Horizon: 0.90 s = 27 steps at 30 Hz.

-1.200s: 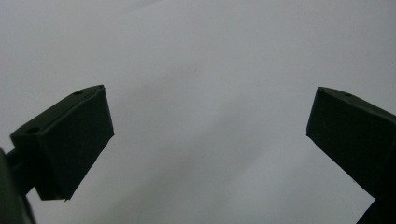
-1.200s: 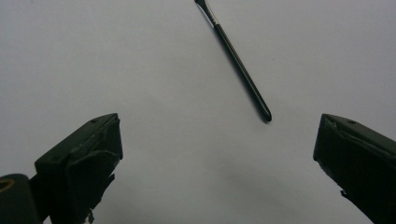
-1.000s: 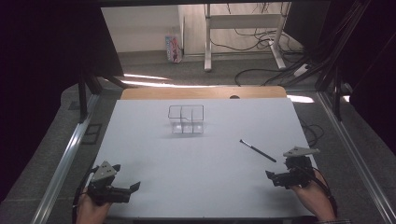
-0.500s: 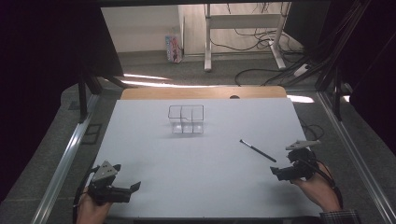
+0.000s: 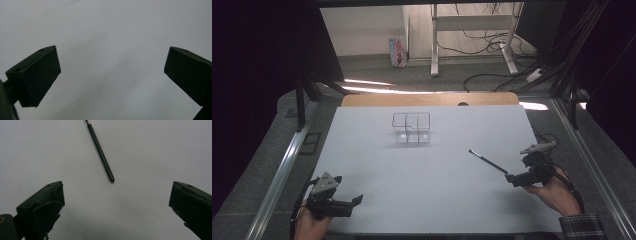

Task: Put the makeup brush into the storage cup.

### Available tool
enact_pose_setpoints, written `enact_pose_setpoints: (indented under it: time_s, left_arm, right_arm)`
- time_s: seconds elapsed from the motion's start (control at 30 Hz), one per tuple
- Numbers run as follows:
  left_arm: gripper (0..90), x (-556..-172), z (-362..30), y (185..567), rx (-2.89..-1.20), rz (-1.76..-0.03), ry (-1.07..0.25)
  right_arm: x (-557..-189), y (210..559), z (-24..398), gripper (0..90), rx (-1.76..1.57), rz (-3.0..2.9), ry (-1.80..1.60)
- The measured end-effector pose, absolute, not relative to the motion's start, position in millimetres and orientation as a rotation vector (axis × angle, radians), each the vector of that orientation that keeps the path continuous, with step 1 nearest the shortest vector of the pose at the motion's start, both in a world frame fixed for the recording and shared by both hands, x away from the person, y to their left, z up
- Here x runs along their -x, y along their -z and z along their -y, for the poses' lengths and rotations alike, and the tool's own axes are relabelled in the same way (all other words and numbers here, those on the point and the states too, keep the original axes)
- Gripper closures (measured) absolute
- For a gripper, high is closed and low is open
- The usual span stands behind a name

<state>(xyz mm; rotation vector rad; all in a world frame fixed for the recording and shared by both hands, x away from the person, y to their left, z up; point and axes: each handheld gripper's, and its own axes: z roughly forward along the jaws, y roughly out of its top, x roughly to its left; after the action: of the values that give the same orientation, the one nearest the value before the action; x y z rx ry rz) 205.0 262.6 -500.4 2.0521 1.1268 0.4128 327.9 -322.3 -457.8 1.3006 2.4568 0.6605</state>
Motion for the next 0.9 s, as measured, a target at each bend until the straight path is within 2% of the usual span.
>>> enact_pose_setpoints:
  time_s: [0.3,0.9]
  left_arm:
    - [1.0,-205.4,-262.3,500.7,-2.055,-1.126,-0.41]
    - [0.9,-205.7,-262.0,500.9,-2.058,-1.122,-0.406]
  right_arm:
    - [-345.5,457.3,314.6,10.0,-1.274,-2.516,-0.618]
    - [-369.3,456.7,292.9,17.9,-1.227,-2.583,-0.525]
